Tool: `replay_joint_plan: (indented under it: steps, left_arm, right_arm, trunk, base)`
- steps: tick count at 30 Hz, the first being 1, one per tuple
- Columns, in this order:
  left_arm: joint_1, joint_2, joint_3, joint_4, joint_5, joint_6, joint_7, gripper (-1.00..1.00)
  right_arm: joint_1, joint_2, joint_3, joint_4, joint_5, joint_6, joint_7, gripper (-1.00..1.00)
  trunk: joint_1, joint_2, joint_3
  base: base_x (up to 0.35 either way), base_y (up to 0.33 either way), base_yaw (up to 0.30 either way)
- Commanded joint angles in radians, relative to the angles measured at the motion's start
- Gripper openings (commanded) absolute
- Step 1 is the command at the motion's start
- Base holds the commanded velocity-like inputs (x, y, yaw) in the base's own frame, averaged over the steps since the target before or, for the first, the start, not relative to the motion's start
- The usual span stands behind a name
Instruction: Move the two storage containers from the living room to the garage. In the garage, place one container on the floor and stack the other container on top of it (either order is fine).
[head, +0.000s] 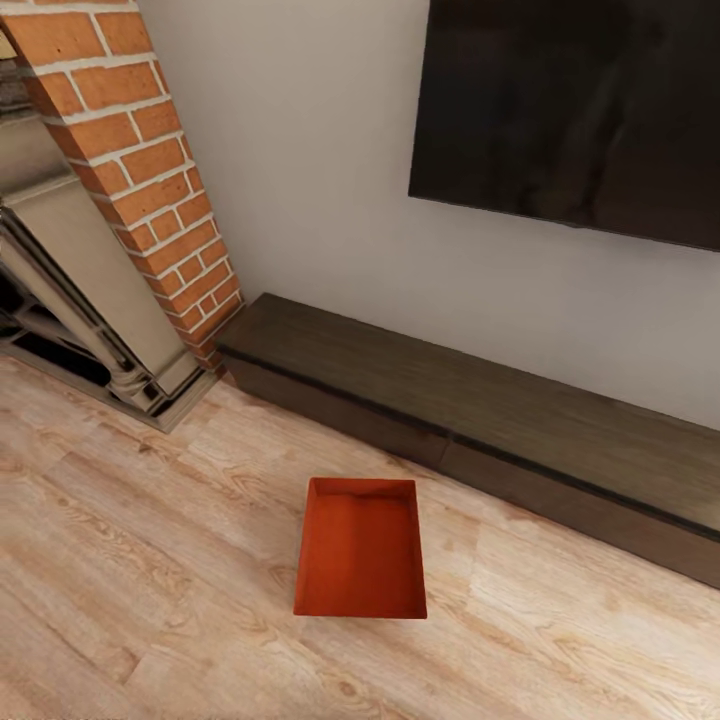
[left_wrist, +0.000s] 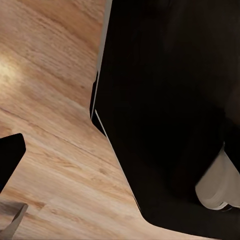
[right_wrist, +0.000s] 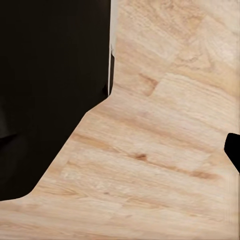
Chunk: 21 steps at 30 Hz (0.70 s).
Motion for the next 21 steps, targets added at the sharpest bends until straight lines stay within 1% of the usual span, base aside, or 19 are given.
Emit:
replay_joint_plan:
  steps: [1,5,8,21]
  left_arm:
    - [0.000,0.000,-0.004,0.001,0.007,-0.003,-0.001,1.00]
    - [0.000,0.000,-0.004,0.001,0.007,-0.003,-0.001,1.00]
    - [0.000,0.000,-0.004,0.001,0.007,-0.003,-0.001,1.00]
    - [0.000,0.000,-0.004,0.001,0.007,-0.003,-0.001,1.00]
  right_arm:
    - [-0.001,0.001,0.009,0.003,-0.009,-0.006,-0.001,1.00]
    - [-0.001,0.004,0.009,0.003,-0.009,-0.008,-0.001,1.00]
    - [-0.001,0.000,0.009,0.003,-0.009,-0.007,-0.001,1.00]
    - [-0.001,-0.004,0.009,0.003,-0.008,-0.003,0.002,1.00]
  trunk:
    - [0.000,-0.001,-0.001]
    - [0.000,-0.001,-0.001]
    - [0.000,-0.001,-0.003]
    - [0.000,-0.001,-0.023]
  base:
    - [0.000,0.000,0.035]
    - [0.000,0.000,0.014]
    - [0.000,0.000,0.003]
    - [0.000,0.000,0.000]
